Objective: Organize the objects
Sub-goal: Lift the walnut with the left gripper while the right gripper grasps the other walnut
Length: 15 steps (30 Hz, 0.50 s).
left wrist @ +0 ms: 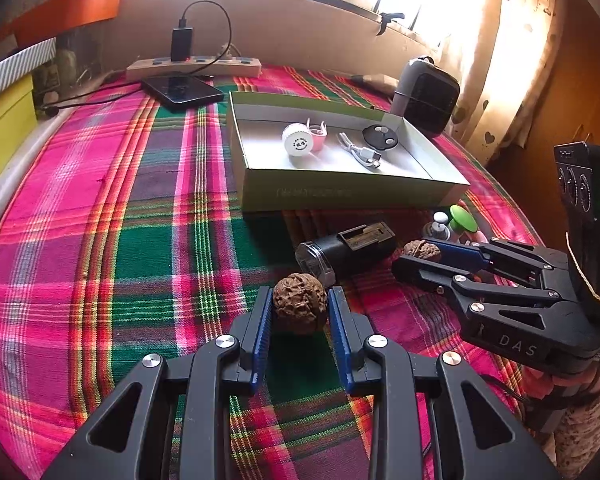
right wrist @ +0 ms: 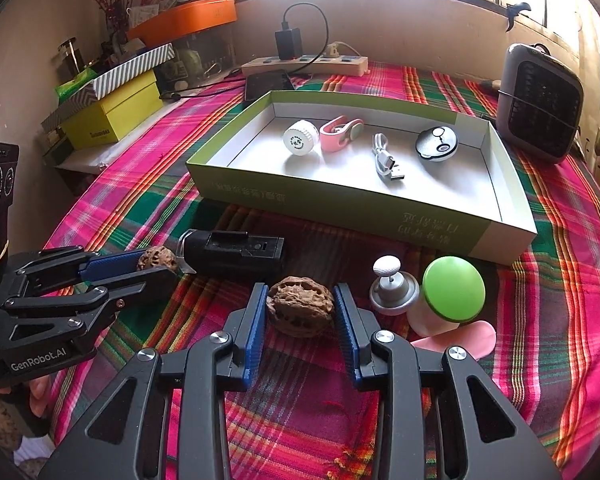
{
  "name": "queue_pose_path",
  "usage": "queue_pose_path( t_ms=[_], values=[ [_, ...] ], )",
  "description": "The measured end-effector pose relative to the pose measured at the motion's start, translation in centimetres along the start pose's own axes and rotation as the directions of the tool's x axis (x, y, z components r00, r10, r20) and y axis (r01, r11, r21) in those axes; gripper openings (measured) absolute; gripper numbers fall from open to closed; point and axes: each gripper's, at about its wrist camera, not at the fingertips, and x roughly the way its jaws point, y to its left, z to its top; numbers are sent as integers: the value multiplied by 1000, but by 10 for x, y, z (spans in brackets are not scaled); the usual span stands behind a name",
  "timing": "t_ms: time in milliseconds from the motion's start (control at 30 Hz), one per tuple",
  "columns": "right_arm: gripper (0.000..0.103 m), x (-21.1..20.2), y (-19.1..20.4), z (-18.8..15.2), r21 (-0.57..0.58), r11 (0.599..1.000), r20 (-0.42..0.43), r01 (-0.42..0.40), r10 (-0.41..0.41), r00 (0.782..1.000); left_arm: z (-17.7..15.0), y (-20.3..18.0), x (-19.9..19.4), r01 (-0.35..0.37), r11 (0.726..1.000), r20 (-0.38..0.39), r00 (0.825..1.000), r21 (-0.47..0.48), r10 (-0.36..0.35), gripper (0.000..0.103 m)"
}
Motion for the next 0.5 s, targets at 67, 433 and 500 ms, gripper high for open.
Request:
queue_pose_path(
  t_ms=[67, 433, 500],
  values=[
    [34, -1, 0, 0, 5, 1000, 2, -2, 2, 1000, 0, 0, 0, 3, 1000, 0, 1000, -2, -3, 26],
    [34, -9, -5, -1, 28, 999, 23, -25, 24, 999, 0, -3, -5, 4, 1000, 8, 1000, -2, -4, 26],
    [34, -12, -5, -1, 31, 999, 29, -33, 32, 999, 2, -4, -7, 4, 1000, 13, 1000, -1, -4, 26]
  ],
)
